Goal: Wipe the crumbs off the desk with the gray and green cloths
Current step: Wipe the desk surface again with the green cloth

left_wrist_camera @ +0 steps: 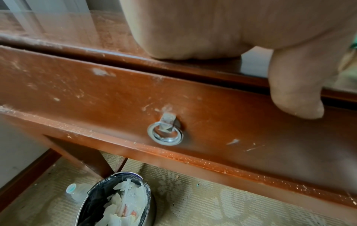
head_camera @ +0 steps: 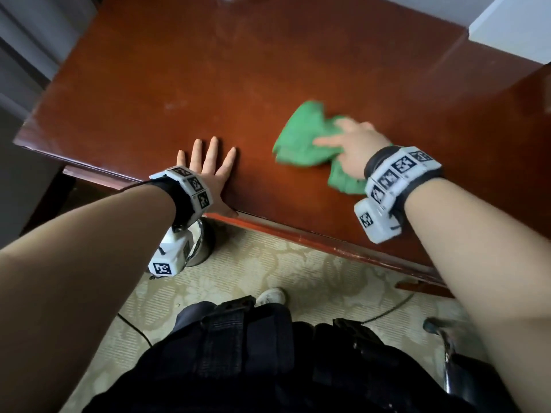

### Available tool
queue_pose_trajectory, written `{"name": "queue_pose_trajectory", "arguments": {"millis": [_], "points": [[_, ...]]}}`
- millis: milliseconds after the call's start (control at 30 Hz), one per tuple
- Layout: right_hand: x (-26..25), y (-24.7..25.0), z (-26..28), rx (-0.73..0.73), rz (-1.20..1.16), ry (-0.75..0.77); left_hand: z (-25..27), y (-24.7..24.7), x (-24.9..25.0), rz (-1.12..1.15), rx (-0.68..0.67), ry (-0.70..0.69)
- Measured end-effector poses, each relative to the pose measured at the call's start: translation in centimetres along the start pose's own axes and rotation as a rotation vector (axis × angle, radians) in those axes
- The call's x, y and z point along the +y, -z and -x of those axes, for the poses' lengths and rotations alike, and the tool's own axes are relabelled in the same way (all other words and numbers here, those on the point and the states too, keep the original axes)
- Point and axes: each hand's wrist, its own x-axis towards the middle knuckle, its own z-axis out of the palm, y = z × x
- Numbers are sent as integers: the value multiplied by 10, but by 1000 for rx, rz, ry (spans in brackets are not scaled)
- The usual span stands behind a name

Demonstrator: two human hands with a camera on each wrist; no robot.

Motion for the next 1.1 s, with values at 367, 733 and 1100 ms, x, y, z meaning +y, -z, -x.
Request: {"name": "queue_pose_trajectory", "arguments": {"millis": [367, 733, 1100], "points": [[-56, -41, 36, -83, -29, 324, 2, -3, 2, 25, 68, 6], [-52, -13, 3, 67, -99, -335, 7, 5, -74, 41, 27, 92], [-106, -25, 38, -74, -119, 21, -2, 2, -121, -82, 27, -79]]}}
